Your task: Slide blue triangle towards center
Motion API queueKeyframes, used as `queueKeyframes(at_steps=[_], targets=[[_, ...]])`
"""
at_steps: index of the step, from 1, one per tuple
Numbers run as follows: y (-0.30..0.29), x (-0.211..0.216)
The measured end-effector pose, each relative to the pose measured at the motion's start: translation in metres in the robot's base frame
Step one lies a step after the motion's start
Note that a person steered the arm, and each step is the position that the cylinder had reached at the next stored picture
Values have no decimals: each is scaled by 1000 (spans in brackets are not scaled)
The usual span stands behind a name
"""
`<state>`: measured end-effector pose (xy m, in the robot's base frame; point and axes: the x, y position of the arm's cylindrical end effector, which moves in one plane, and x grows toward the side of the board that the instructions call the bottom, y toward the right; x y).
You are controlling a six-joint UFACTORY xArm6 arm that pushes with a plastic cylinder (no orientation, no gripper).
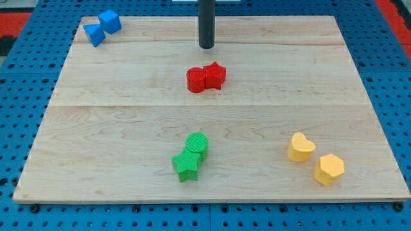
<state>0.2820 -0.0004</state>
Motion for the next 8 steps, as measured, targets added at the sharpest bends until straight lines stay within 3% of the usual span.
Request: queueKeyframes(at_steps=[3,4,5,8], targets=[[28,3],[29,-24],[-3,-71],[-69,-89]])
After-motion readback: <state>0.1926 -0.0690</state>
